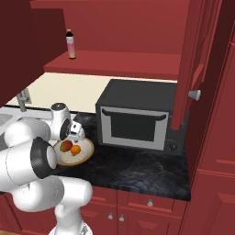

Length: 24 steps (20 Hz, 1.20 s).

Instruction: Open the cabinet. Pick the mango and tangerine from the cabinet and place them into the bowl. Then close the cabinet.

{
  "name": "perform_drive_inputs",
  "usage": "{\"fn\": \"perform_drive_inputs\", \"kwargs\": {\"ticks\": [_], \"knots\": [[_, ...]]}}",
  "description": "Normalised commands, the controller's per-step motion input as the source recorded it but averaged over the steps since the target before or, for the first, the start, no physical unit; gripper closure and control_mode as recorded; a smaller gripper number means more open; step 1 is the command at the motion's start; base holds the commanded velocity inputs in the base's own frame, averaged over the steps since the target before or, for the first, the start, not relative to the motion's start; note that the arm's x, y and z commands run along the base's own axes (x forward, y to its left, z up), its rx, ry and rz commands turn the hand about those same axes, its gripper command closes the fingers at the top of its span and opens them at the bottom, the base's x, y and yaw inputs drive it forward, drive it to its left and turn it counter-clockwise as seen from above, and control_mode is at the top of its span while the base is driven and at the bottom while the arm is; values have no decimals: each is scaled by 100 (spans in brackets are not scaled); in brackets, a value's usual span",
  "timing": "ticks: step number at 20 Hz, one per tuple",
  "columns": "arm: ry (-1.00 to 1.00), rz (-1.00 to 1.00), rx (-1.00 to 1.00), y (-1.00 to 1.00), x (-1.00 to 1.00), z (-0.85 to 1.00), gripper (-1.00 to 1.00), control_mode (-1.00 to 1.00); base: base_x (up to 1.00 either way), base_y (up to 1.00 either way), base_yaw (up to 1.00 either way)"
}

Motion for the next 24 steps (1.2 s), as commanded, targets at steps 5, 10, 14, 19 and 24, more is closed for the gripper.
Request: {"fn": "perform_drive_inputs", "kwargs": {"ticks": [5, 10, 14, 19, 24], "knots": [[-5, 0, 9, -16, -32, 53, -100, -100, 0, 0, 0], [-19, 0, 7, -6, -80, 95, -100, -100, 0, 0, 0], [-31, 0, 0, 0, -89, 100, -100, -100, 0, 0, 0], [-37, 0, 0, 0, -97, 100, -100, -100, 0, 0, 0], [-42, 0, 0, 0, -100, 100, -100, -100, 0, 0, 0]]}}
